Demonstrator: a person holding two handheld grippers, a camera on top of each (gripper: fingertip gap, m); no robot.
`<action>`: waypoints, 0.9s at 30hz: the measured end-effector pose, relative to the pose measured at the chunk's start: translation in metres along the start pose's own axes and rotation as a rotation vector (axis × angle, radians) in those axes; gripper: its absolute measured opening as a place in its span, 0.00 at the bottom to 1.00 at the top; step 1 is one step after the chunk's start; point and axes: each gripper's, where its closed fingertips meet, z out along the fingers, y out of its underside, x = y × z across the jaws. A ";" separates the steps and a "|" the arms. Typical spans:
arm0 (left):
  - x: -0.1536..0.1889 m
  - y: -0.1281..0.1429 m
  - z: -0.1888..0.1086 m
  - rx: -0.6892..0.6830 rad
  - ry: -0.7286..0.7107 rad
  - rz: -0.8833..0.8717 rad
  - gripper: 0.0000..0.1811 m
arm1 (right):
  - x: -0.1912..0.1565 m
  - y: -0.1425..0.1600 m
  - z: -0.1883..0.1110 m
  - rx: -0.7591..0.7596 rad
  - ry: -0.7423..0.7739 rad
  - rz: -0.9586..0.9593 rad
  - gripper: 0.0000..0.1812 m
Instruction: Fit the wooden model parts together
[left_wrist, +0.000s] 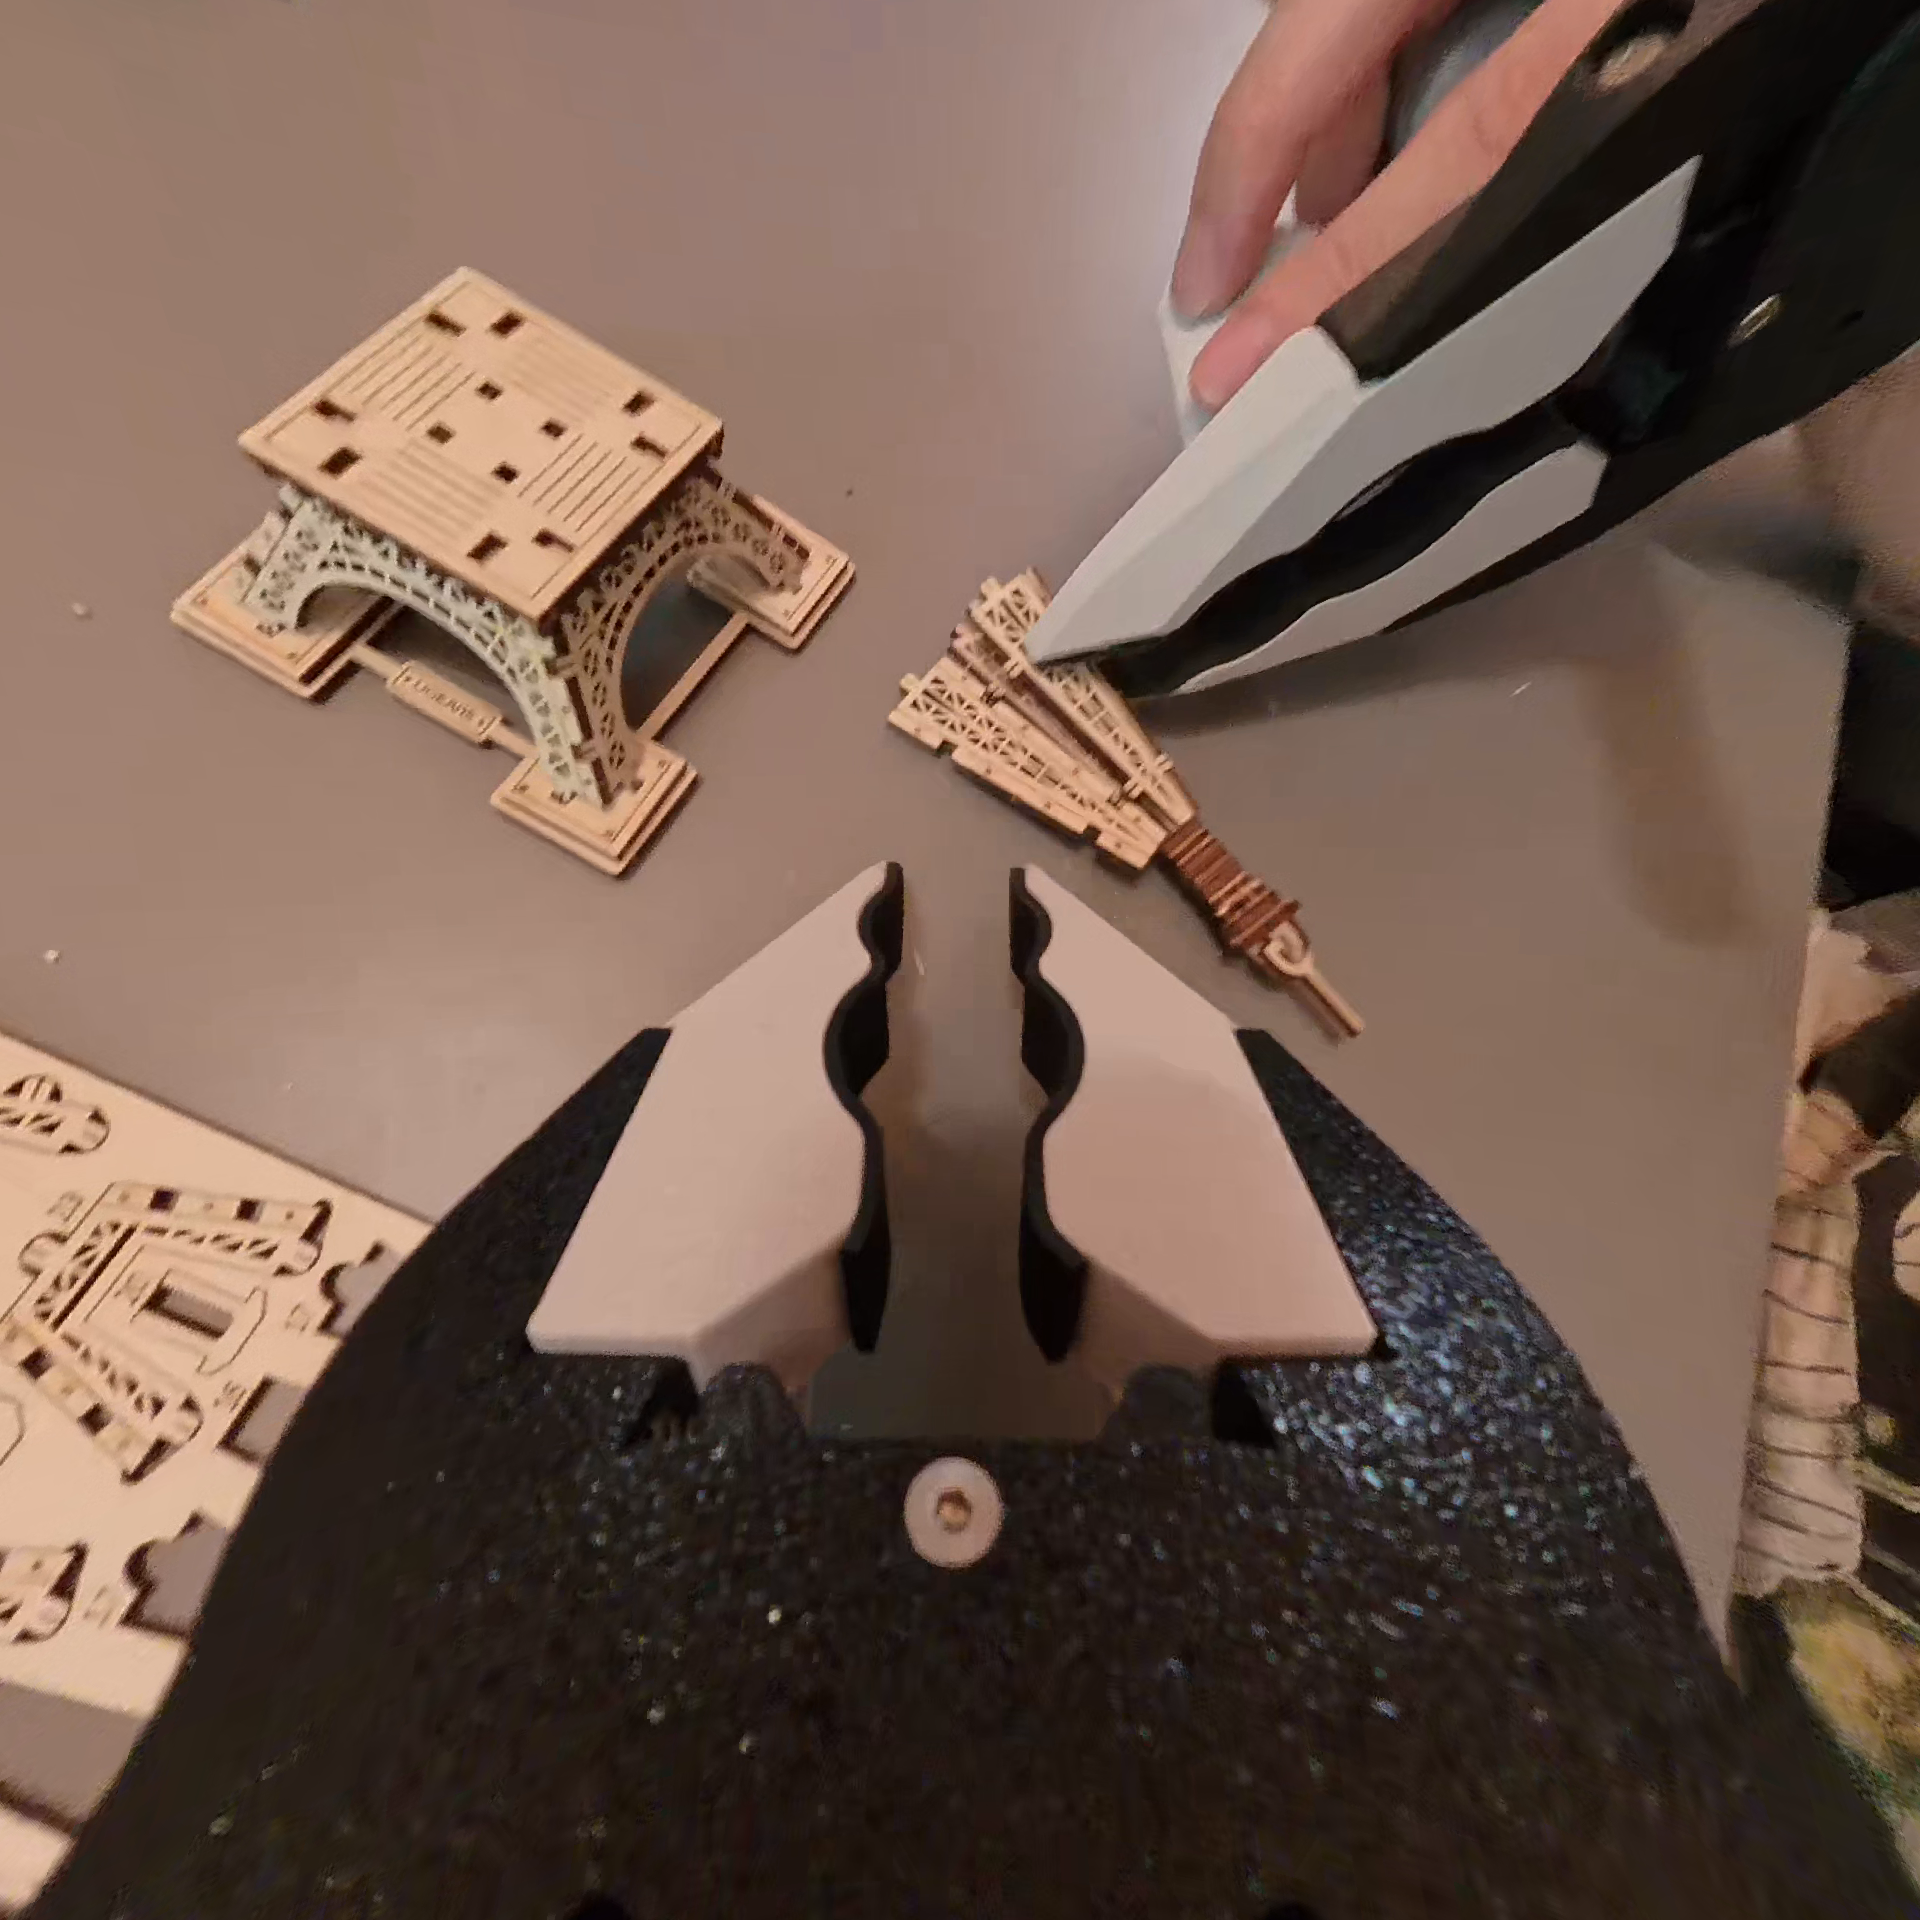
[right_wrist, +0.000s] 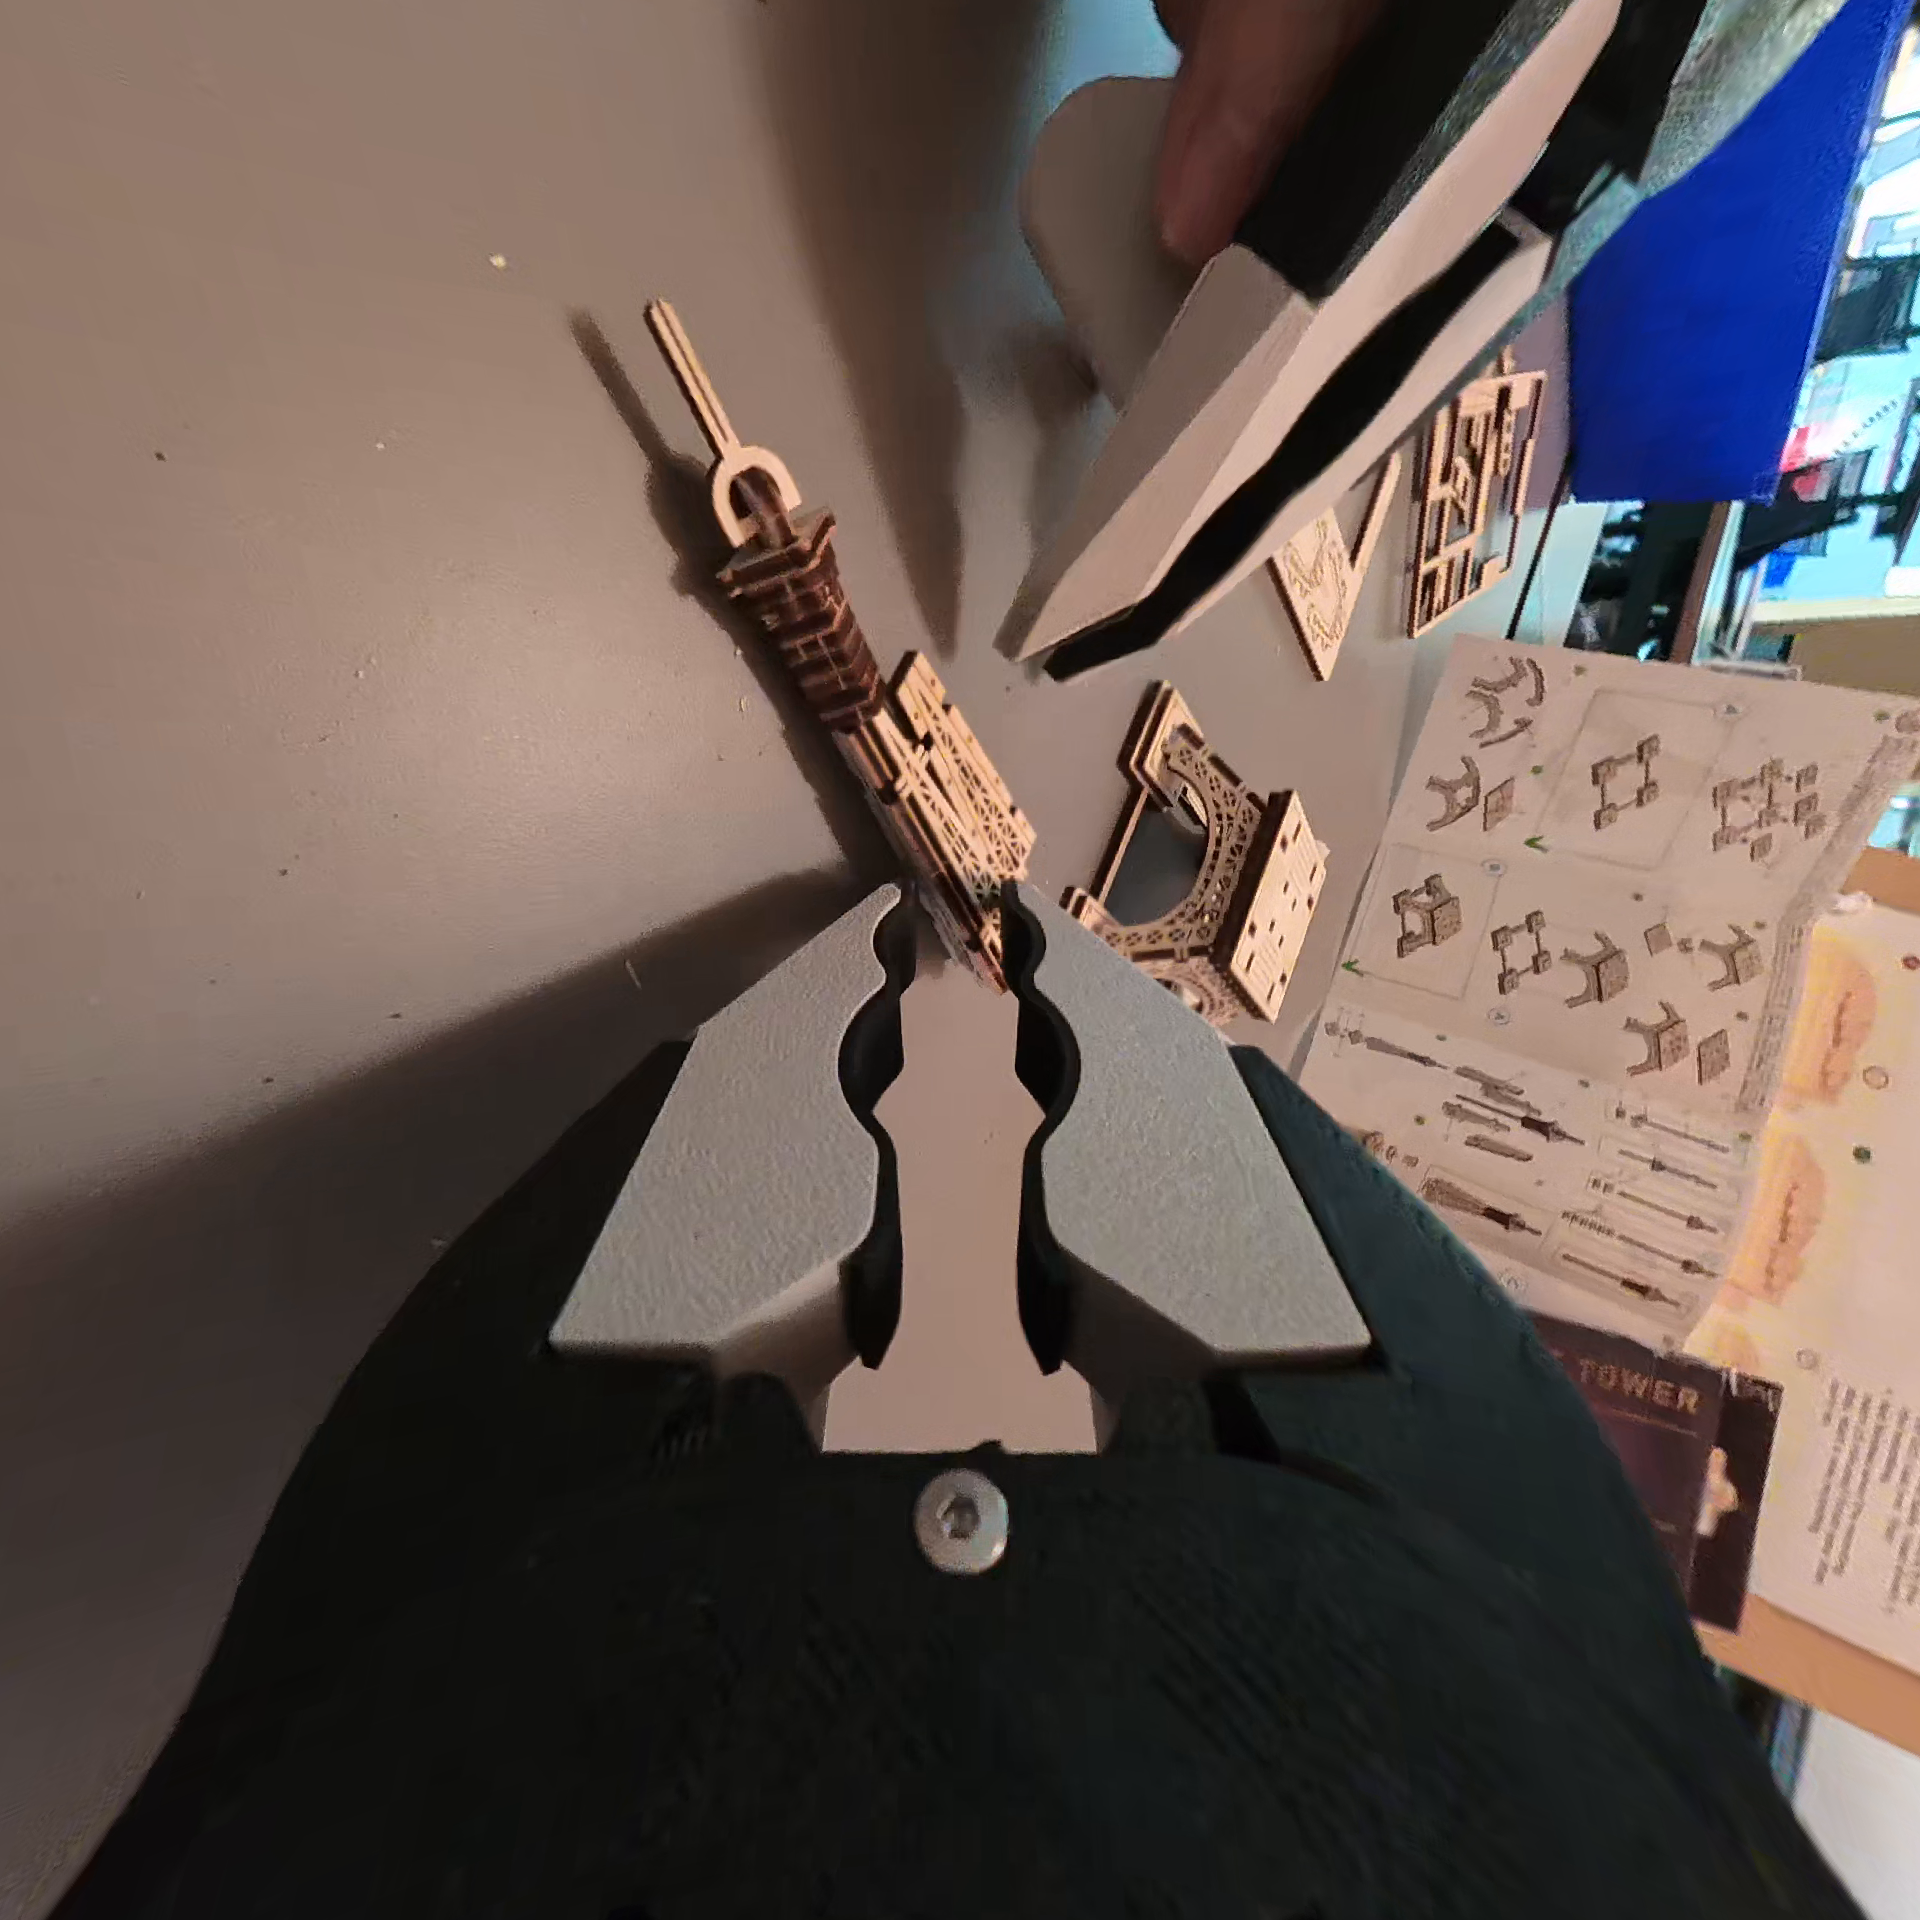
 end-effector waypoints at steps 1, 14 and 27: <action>-0.002 0.003 0.000 -0.012 -0.011 0.010 0.08 | 0.000 -0.002 0.001 0.003 -0.015 -0.019 0.07; 0.001 -0.004 -0.014 0.063 -0.004 0.211 0.00 | 0.008 -0.027 0.019 0.039 -0.248 -0.139 0.07; -0.001 0.008 -0.004 -0.034 -0.027 0.249 0.00 | 0.010 -0.033 0.024 0.100 -0.317 0.029 0.08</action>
